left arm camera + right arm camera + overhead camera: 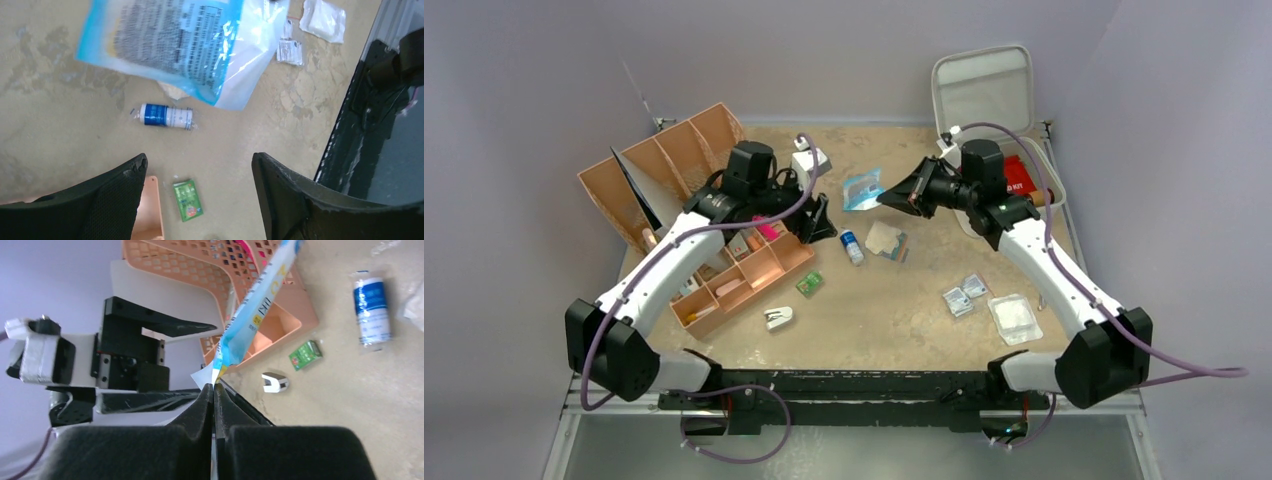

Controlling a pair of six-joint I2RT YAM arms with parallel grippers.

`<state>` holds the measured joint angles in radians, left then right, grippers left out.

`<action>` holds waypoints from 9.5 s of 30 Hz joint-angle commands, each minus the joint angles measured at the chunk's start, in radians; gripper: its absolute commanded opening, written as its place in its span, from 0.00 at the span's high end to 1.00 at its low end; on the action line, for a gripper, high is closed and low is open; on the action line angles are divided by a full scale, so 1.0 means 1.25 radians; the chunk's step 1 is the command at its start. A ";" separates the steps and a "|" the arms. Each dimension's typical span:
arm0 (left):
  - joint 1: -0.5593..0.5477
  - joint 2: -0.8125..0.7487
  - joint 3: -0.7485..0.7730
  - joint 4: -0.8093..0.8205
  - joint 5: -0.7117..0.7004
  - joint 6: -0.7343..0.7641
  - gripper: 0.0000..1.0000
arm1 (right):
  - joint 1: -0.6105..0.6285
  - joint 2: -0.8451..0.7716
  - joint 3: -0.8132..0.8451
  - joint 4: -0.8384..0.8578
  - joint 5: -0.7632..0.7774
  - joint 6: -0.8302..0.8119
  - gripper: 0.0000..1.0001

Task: Organize the medicine kit
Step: Pick up the medical item at the center of the board, then place the medical item at the medicine box.

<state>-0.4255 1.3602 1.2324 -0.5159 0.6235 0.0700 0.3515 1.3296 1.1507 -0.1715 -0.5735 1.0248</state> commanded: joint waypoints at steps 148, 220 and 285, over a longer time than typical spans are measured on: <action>-0.024 -0.229 -0.224 0.197 -0.139 -0.181 0.00 | -0.196 0.076 0.087 0.129 0.555 -0.317 1.00; -0.068 -0.219 -0.180 0.053 -0.266 -0.135 0.00 | -0.551 0.561 0.111 0.601 0.415 0.115 1.00; -0.068 -0.206 -0.173 0.046 -0.297 -0.121 0.00 | -0.557 0.565 0.221 0.132 0.401 0.045 0.58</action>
<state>-0.5064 1.0981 1.0149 -0.4728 0.2680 -0.1074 -0.3412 2.0266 1.3968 -0.0593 -0.0746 1.0245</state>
